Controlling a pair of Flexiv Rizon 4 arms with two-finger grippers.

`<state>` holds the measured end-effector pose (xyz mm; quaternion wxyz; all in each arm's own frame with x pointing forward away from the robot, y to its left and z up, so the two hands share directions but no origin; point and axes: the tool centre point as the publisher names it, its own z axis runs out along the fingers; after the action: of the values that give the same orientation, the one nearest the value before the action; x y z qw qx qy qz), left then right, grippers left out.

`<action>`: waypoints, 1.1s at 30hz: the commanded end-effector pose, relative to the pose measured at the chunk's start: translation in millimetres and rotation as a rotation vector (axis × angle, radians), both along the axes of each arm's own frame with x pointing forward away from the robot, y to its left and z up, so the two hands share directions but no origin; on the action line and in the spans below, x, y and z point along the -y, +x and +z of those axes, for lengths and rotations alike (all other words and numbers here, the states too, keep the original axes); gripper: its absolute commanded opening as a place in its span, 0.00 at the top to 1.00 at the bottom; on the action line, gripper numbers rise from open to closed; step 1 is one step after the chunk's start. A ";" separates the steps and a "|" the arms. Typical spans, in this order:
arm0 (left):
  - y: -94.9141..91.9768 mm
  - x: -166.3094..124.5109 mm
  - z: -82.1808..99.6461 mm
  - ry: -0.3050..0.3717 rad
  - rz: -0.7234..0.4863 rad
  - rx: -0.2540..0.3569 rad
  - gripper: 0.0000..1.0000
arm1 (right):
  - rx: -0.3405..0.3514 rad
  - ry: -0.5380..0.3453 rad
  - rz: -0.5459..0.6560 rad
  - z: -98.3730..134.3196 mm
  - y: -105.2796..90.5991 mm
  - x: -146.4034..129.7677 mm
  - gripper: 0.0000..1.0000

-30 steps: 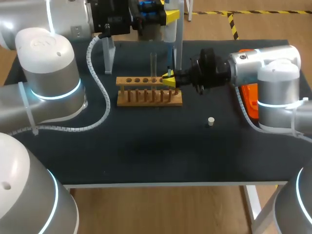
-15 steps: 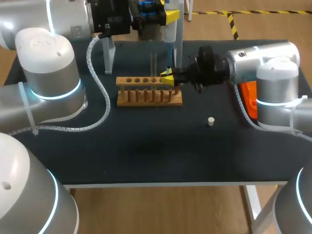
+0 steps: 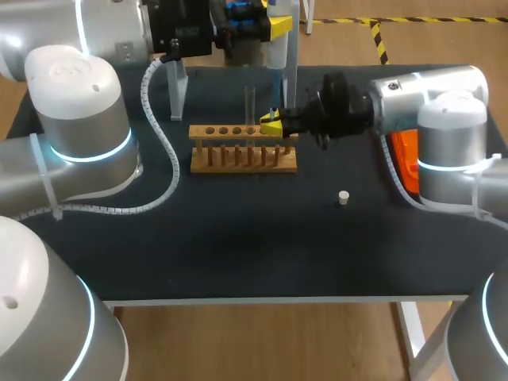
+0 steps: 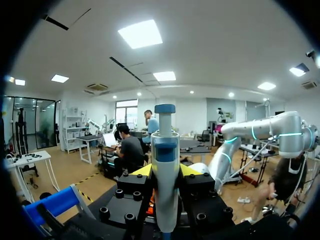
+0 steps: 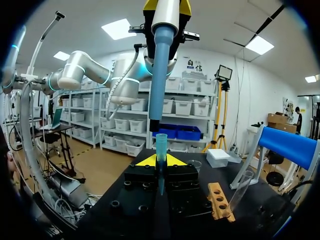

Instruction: Invert the test tube, pick up the pipette, mount the tip to pipette, aspirate from beaker and dispense into the tube, eject the tip, return the pipette, and cap with the stopper.

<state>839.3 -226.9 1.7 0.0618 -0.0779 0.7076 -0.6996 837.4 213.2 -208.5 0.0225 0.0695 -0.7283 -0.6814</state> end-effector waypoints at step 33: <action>0.4 -0.8 -0.2 -0.002 -0.003 0.001 1.00 | 0.008 0.002 -0.011 7.4 -2.0 7.3 1.00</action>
<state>839.2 -227.0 2.8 0.0618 -0.0777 0.7072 -0.7000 837.2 207.7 -203.8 0.0170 0.0692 -0.7269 -0.6830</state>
